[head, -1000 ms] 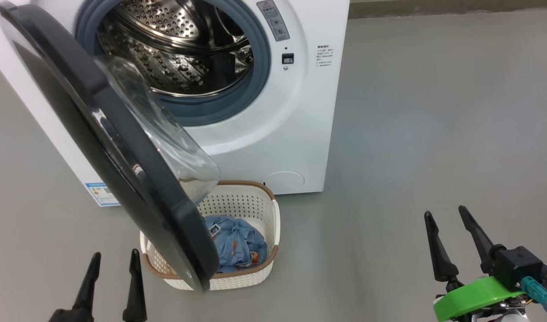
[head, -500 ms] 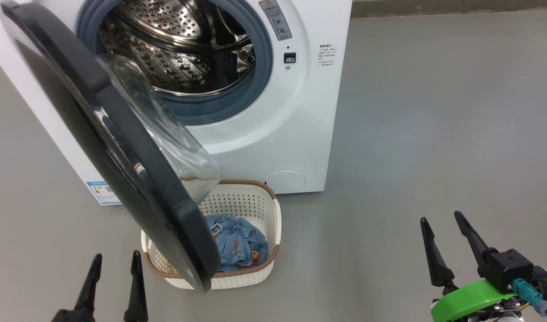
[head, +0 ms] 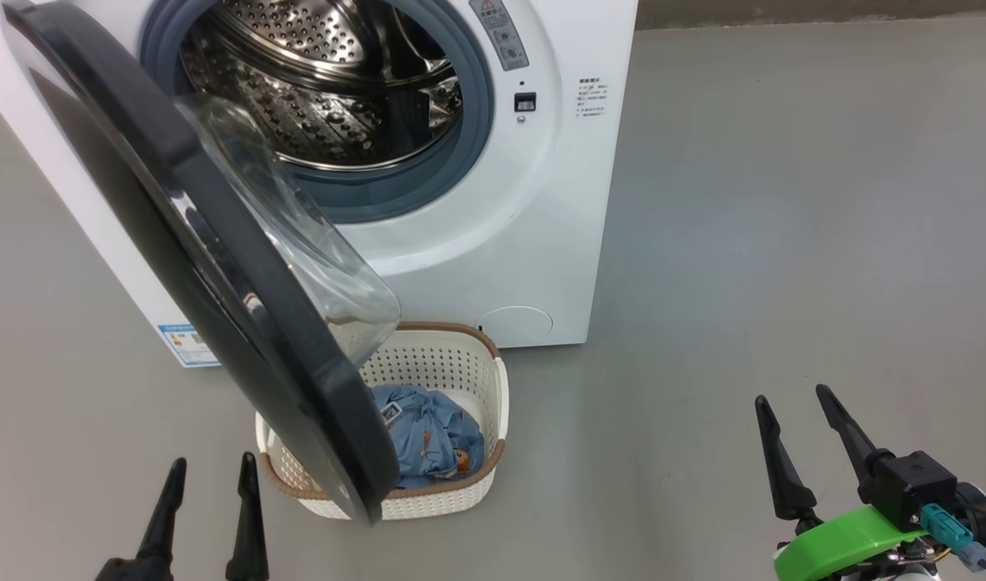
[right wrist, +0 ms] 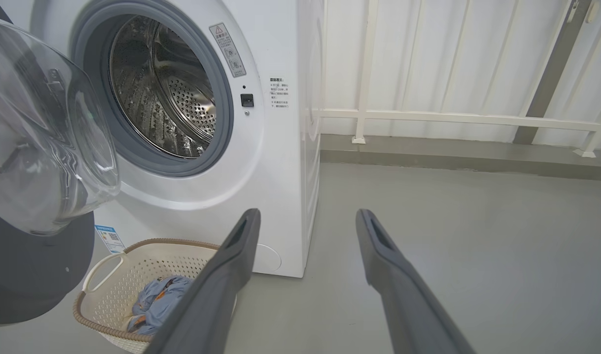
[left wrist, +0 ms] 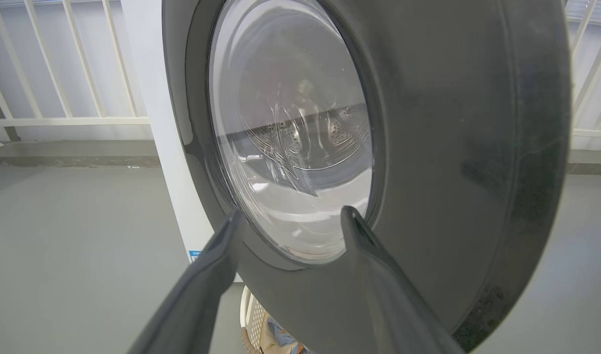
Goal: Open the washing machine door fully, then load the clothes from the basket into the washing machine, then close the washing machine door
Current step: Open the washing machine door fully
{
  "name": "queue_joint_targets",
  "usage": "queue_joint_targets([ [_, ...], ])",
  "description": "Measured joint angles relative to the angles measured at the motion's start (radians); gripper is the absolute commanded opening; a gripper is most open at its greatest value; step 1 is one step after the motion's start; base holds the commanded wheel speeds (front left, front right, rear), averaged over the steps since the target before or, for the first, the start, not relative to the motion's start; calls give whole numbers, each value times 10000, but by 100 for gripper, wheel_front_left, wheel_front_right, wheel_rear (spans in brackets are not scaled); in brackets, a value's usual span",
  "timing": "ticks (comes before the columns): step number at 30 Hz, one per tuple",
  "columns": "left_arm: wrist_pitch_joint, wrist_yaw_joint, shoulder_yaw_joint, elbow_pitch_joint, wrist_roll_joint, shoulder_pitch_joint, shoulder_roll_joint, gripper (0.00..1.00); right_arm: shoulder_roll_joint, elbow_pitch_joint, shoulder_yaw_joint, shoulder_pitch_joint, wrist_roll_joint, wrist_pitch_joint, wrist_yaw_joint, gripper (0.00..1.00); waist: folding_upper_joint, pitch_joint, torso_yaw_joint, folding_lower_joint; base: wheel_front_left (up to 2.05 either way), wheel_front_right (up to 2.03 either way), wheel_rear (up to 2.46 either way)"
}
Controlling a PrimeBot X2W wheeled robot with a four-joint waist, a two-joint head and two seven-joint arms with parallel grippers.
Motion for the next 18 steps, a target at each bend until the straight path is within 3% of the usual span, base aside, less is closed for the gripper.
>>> queue_joint_targets([
  [1, 0, 0, -4, 0, 0, 0, 0, 100, 0, 4, 0, 0, 0, 0, 0, 100, 0, 2, 7, 0, 0, 0, 0],
  [2, 0, 0, -8, 0, 0, 0, 0, 93, 0, 8, 0, 0, 0, 0, 0, 100, 0, 5, 12, 0, 0, 0, 0],
  [3, 0, 0, -12, 0, -4, 0, 0, 34, 2, 8, 0, 0, 0, 0, 0, 100, 0, 14, 17, 0, 0, 0, 0],
  [4, 0, 0, -25, -4, 6, 0, 2, 0, 2, 8, -2, 0, 0, 0, 0, 100, 0, 24, 25, 0, 0, 0, 0],
  [12, 2, -12, 13, -422, -31, -5, 0, 0, 12, 17, 8, 0, 4, 0, 0, 100, 0, -14, 84, 0, 0, 0, 0],
  [18, -2, -13, 226, -2188, -38, -246, 6, 0, 15, 4, -33, 1, 4, 0, 0, 100, 0, -44, 141, 0, 0, 0, 0],
])
